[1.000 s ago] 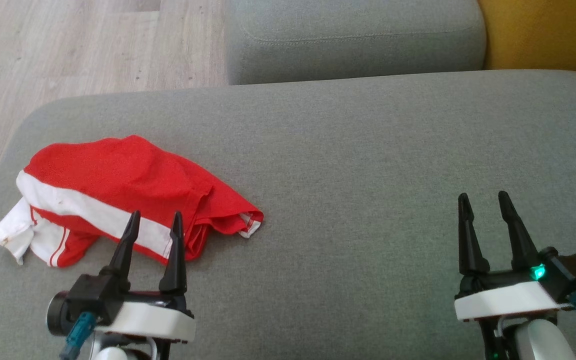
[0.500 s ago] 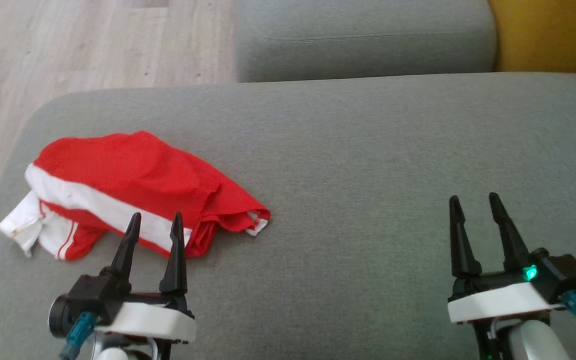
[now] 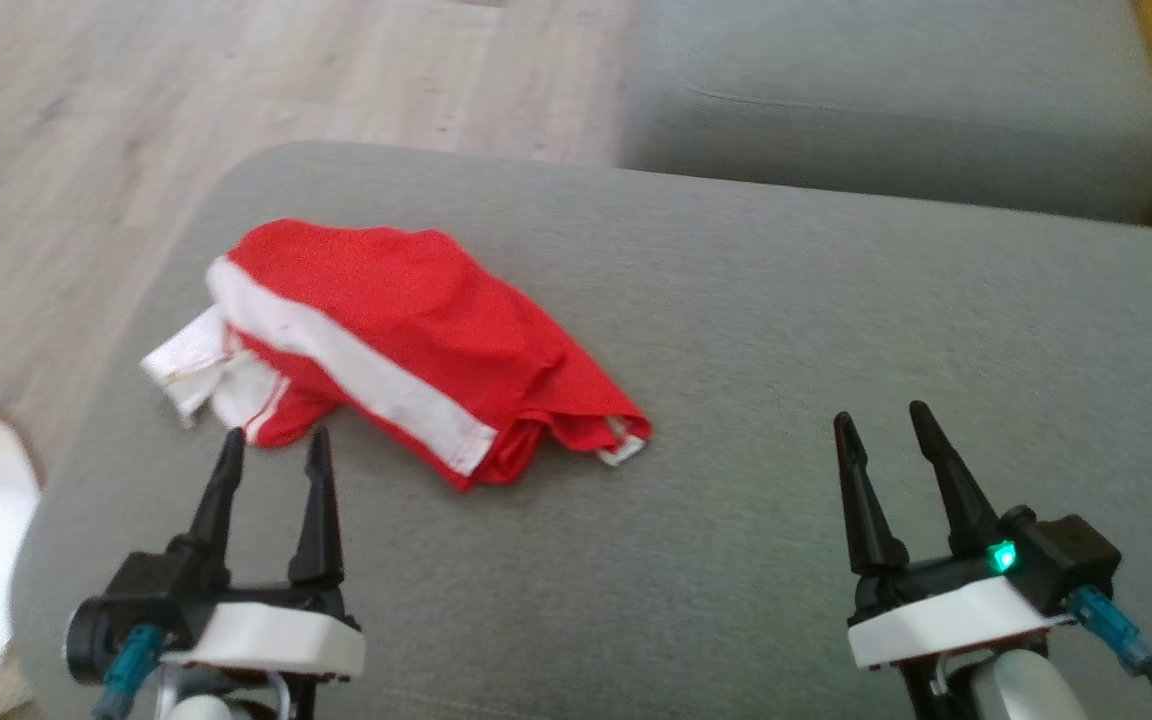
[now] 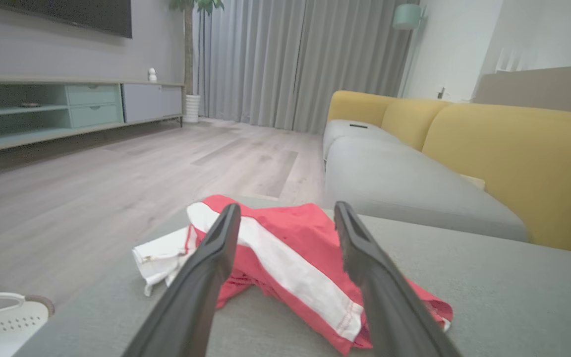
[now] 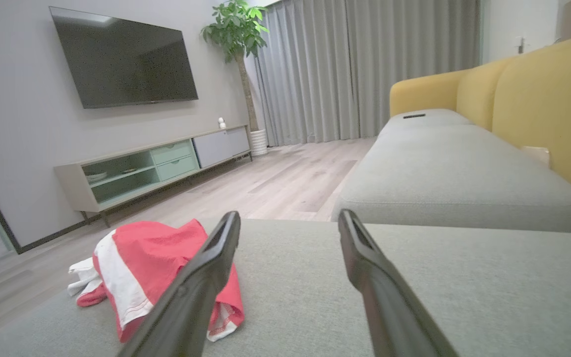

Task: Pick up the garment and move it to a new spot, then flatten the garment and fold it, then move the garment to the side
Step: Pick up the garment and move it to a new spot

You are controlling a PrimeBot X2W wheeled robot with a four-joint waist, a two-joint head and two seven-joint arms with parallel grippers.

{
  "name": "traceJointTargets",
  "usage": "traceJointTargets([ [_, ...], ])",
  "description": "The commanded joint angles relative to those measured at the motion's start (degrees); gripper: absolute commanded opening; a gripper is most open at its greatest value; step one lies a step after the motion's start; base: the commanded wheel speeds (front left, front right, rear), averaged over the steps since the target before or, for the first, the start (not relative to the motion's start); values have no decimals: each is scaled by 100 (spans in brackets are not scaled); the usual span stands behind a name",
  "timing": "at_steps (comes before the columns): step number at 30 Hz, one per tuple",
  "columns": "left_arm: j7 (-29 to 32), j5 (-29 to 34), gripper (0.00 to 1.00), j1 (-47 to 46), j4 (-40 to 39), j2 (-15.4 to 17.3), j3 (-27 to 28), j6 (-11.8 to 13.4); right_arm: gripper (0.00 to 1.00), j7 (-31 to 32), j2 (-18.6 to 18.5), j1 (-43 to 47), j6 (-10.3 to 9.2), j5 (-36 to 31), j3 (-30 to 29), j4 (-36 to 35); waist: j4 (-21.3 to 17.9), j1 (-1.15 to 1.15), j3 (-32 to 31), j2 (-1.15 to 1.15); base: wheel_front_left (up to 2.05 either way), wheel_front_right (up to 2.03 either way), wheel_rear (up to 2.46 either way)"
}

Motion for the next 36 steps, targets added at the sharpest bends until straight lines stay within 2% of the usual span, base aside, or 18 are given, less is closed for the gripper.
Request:
traceJointTargets([
  [1, -54, 61, 100, -152, -177, -18, 238, 1, 100, -61, -45, -110, -5, 47, 159, -160, 259, 0, -53, 0, 0, 0, 0],
  [9, -54, 131, 100, -70, -163, -18, 450, -71, 100, -61, -45, -86, -5, 178, 367, -105, 762, 0, -142, 0, 0, 0, 0],
  [16, -54, 140, 100, -35, -148, -18, 557, -132, 100, -61, -45, -62, -5, 186, 440, -81, 914, 0, -159, 0, 0, 0, 0],
  [22, -54, 198, 100, -97, -119, -18, 668, -169, 100, -61, -45, -105, -5, 175, 494, -81, 835, 0, -35, 0, 0, 0, 0],
  [26, -54, 411, 100, -444, 102, 56, 750, -360, 100, -61, -45, -235, -5, 83, 515, -142, 711, 0, 267, 0, 0, 0, 0],
  [31, -54, 597, 100, -1342, 791, 422, 752, -600, 100, -61, -45, -476, -5, -41, 380, -246, 472, 0, 813, 0, 0, 0, 0],
  [36, 117, 654, 100, -2391, 1677, 832, 501, -821, 100, -61, -45, -674, -5, -133, 226, -314, 265, 0, 1250, 0, 0, 0, 0],
])
